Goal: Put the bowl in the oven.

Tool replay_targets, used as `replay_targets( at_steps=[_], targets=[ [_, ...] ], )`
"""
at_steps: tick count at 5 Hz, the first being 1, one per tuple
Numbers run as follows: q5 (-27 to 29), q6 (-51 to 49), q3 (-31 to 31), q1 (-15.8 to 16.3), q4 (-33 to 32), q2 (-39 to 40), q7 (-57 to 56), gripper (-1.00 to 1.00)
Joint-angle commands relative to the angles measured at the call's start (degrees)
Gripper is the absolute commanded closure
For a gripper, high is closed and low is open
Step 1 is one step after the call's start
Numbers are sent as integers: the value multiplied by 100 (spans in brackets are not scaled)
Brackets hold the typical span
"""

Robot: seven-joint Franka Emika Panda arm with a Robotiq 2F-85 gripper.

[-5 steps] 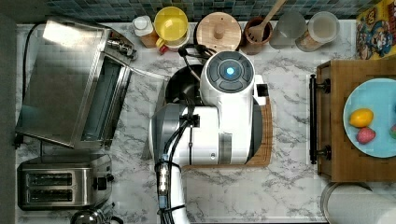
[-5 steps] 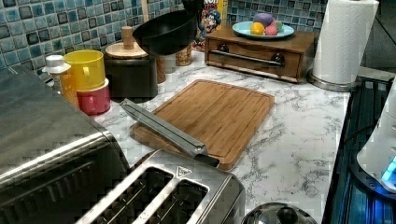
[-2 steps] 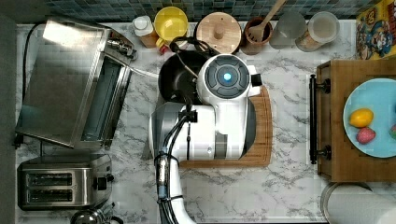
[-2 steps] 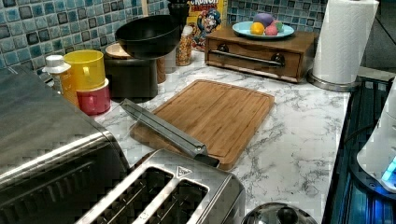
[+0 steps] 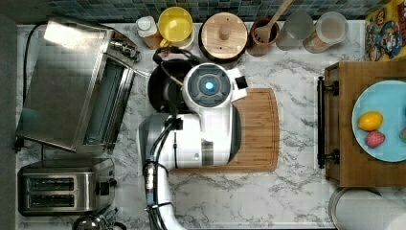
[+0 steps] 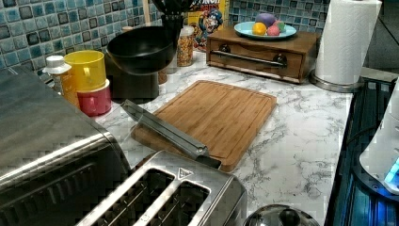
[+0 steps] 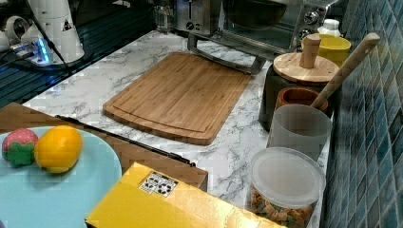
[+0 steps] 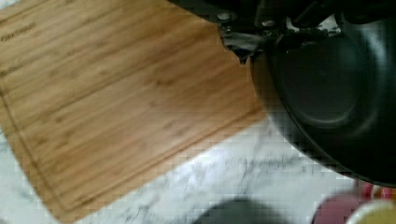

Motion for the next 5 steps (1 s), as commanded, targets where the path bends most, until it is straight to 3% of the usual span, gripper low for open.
replay_targets(
  at_steps=[1,5],
  targets=[
    [159,305,562,375,-100,-59,-278,100],
    [-38,602,920,774,214,448,310,100]
  ],
)
